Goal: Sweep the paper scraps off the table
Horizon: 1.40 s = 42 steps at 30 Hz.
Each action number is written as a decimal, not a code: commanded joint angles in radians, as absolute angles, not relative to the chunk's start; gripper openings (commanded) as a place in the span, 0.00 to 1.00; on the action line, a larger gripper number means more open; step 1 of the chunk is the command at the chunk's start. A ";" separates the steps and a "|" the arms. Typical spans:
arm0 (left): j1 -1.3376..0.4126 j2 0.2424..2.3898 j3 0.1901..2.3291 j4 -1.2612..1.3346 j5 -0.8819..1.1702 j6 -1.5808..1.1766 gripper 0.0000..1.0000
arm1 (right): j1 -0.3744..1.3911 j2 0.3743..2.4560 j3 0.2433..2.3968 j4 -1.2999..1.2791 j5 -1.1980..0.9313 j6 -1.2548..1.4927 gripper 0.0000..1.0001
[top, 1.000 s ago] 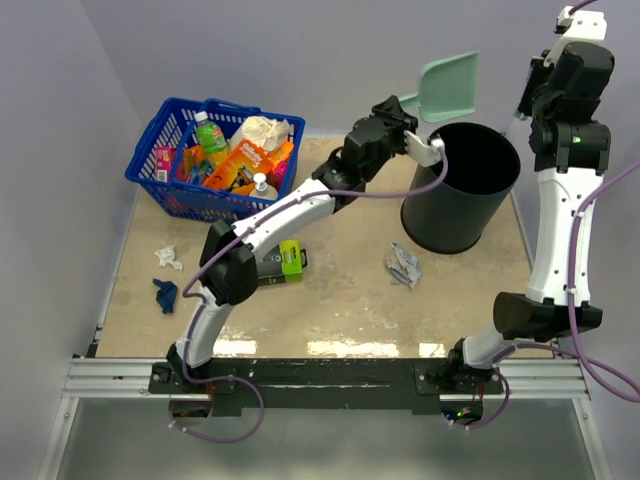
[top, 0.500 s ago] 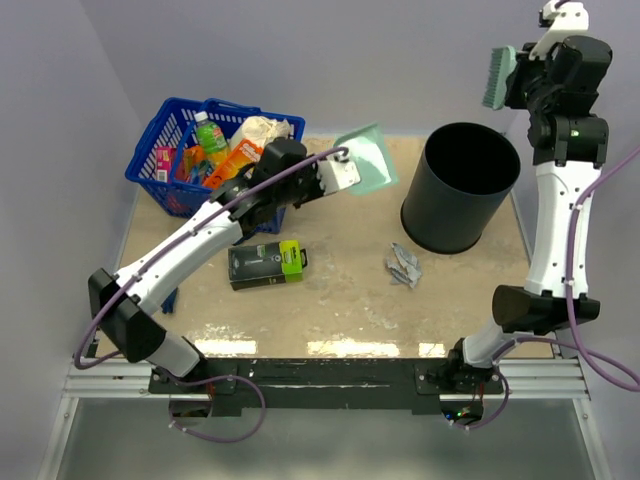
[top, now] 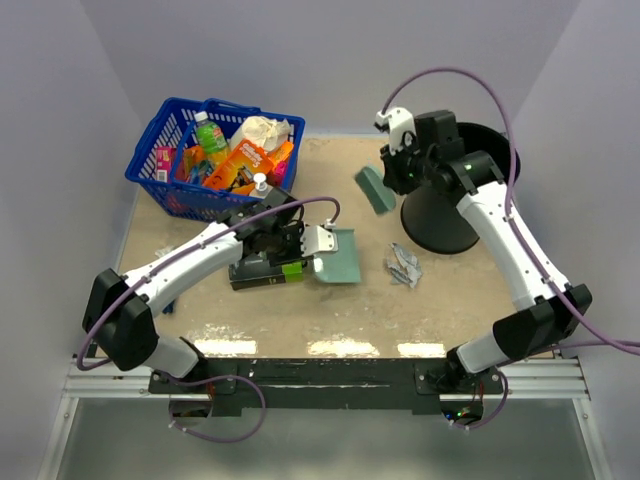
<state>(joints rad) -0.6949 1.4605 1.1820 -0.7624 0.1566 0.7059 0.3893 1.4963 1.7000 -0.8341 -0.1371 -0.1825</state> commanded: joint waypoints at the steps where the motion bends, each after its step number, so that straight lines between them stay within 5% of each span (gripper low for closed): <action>1: -0.692 1.512 1.200 -0.758 0.258 0.729 0.00 | 0.396 1.424 1.571 -0.874 0.036 -0.149 0.00; 16: -0.724 1.693 1.287 -0.755 0.301 0.684 0.00 | 0.414 1.385 1.235 -0.881 0.270 -0.063 0.00; 22: -0.758 1.749 1.304 -0.750 0.313 0.666 0.00 | 0.414 1.405 1.169 -0.847 0.120 0.038 0.00; 30: -0.767 1.770 1.310 -0.647 0.302 0.571 0.00 | 0.414 1.401 1.249 -0.880 -0.379 0.094 0.00; 42: -0.729 1.658 1.223 -0.554 0.250 0.561 0.00 | 0.413 1.301 1.445 -1.066 -0.241 -0.069 0.00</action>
